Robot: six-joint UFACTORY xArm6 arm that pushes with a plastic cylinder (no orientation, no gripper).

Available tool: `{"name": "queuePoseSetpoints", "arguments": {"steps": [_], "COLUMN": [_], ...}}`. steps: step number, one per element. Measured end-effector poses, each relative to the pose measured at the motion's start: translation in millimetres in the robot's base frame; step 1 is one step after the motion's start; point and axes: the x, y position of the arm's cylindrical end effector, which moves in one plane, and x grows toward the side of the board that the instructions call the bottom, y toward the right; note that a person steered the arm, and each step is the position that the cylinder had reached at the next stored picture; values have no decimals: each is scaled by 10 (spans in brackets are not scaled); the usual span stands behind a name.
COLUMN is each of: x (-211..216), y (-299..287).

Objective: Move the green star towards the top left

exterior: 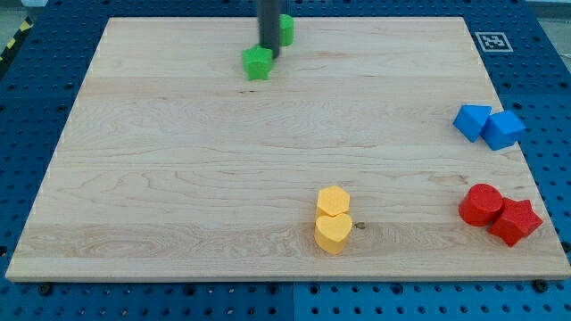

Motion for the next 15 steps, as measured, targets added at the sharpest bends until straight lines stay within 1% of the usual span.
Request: {"name": "queuePoseSetpoints", "arguments": {"steps": [1,2,3,4,5,6,7,8,9,11,13,14,15], "x": [0,218,548,557,475,373,530,589,410,44,117,-103,-187], "y": [329,970,930,205,-615,-982,-547,1,38,-938,-1173,-1442,-1506]}}
